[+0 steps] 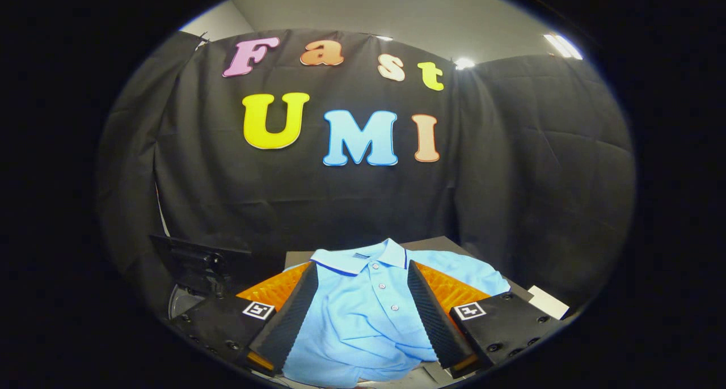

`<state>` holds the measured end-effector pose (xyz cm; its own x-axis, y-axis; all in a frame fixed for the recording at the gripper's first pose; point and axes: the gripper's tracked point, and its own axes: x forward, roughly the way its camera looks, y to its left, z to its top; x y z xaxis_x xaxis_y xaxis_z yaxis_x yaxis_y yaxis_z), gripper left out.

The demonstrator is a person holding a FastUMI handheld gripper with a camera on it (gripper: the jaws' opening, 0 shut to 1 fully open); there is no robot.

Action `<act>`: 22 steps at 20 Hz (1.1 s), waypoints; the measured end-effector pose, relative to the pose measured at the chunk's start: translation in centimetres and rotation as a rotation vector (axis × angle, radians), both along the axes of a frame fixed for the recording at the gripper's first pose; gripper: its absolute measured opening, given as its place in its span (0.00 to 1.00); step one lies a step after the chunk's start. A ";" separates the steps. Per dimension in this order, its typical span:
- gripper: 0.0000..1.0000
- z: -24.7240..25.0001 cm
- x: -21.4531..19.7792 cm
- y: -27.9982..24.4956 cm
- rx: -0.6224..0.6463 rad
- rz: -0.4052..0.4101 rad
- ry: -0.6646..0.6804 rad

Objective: Put the clothes into the washing machine and then close the washing machine lid.

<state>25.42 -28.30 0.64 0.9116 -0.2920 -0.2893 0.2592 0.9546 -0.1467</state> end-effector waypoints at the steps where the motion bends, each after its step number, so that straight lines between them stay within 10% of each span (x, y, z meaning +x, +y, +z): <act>1: 0.99 -0.4 0.4 -0.4 0.002 -0.008 0.019; 22: 0.98 -8.3 4.9 -3.5 0.228 -0.050 0.290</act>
